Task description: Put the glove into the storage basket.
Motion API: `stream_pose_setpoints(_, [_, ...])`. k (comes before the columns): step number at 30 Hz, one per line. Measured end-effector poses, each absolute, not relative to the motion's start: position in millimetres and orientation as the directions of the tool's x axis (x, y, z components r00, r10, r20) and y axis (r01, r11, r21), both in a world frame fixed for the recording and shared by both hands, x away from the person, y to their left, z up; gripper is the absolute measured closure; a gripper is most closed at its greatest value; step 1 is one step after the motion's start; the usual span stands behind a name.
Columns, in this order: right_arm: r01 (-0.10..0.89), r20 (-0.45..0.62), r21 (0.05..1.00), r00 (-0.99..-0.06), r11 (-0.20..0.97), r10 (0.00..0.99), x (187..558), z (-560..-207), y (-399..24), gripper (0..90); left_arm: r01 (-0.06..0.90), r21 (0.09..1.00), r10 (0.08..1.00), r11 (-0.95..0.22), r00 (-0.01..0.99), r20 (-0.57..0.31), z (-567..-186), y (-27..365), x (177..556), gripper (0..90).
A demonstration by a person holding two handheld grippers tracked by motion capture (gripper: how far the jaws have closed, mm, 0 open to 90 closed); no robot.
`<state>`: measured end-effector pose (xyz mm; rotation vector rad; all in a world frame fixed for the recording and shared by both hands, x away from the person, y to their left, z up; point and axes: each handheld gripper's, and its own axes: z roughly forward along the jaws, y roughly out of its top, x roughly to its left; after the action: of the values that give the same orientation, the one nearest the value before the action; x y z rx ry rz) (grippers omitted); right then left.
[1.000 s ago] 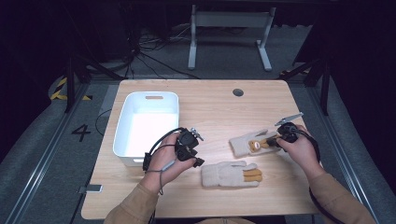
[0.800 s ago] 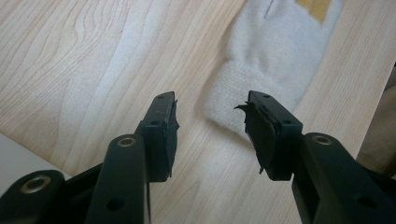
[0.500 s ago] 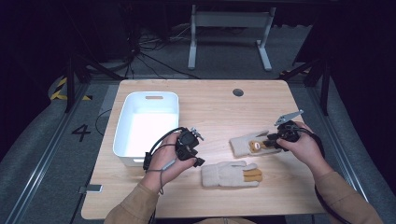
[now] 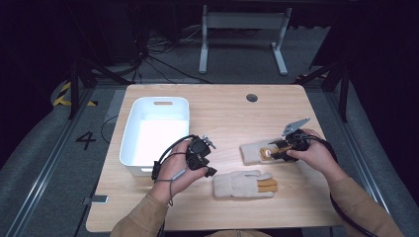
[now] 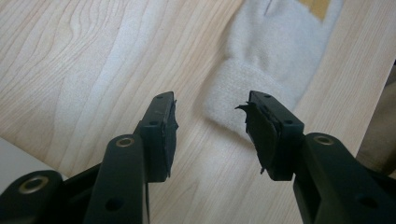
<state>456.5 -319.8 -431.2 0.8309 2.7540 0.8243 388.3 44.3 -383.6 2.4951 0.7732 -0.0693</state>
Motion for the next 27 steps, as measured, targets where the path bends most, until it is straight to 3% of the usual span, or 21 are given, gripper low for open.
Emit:
stream_pose_setpoints(4, [0.455,0.013,0.542,-0.845,0.707,0.534,460.1,-439.1,-317.5,46.5,0.536,0.468,0.510,-0.702,0.838,-0.194,-383.1,44.3,388.3,53.6])
stream_pose_setpoints(8, [0.470,0.021,0.544,-0.836,0.695,0.549,461.0,-438.1,-318.5,69.2,0.540,0.465,0.512,-0.702,0.836,-0.198,-384.0,44.6,388.9,53.4])
stream_pose_setpoints(11, [0.464,0.009,0.540,-0.837,0.702,0.547,460.8,-436.9,-317.9,78.7,0.540,0.466,0.512,-0.701,0.836,-0.199,-383.9,44.4,388.8,53.3])
stream_pose_setpoints(18, [0.439,-0.015,0.552,-0.845,0.709,0.534,456.5,-432.3,-314.5,84.9,0.544,0.471,0.516,-0.695,0.833,-0.199,-383.0,45.7,388.3,53.3])
stream_pose_setpoints(27, [0.400,-0.035,0.607,-0.850,0.687,0.526,444.3,-407.9,-314.6,85.9,0.538,0.480,0.515,-0.693,0.835,-0.193,-380.0,45.8,388.6,53.4])
